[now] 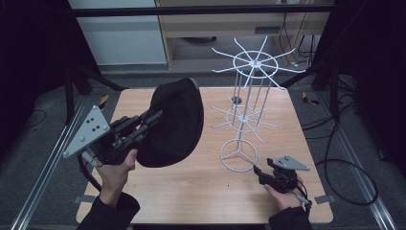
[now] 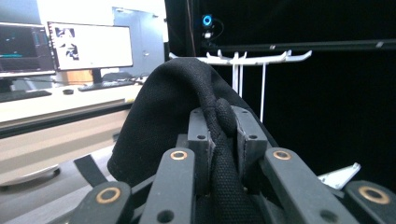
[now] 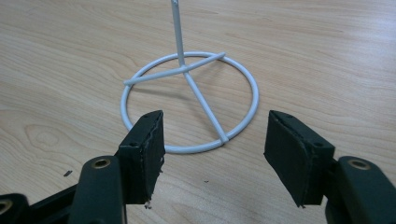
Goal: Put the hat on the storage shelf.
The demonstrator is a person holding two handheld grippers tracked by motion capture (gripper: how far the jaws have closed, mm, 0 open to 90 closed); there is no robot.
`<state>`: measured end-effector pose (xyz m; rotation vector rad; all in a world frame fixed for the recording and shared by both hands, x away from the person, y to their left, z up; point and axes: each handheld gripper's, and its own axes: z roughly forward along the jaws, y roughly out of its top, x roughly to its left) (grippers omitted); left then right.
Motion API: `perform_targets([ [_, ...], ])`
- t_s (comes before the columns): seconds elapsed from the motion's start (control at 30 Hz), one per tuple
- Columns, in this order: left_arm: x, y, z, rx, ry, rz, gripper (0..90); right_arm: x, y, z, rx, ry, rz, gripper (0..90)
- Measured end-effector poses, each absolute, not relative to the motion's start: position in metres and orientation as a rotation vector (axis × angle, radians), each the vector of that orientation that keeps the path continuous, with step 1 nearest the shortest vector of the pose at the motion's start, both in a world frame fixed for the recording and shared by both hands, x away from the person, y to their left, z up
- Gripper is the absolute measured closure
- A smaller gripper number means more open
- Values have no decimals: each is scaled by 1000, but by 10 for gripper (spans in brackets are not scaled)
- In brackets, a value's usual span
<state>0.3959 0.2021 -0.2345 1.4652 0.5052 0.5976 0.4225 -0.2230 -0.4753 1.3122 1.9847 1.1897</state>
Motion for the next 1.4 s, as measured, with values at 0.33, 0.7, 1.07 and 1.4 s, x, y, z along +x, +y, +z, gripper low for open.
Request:
perform_targets([
  [0.33, 401, 194, -208, 1410, 462, 594, 787, 423, -224, -476, 1302, 1984, 1181, 380],
  [0.7, 407, 180, -193, 1384, 429, 592, 787, 424, -224, -476, 1310, 1985, 1183, 379],
  [1.07, 409, 176, -190, 1378, 428, 604, 786, 423, -224, -476, 1308, 1986, 1189, 381],
  [1.4, 407, 202, -184, 1341, 450, 614, 787, 424, -223, -476, 1306, 1986, 1184, 383],
])
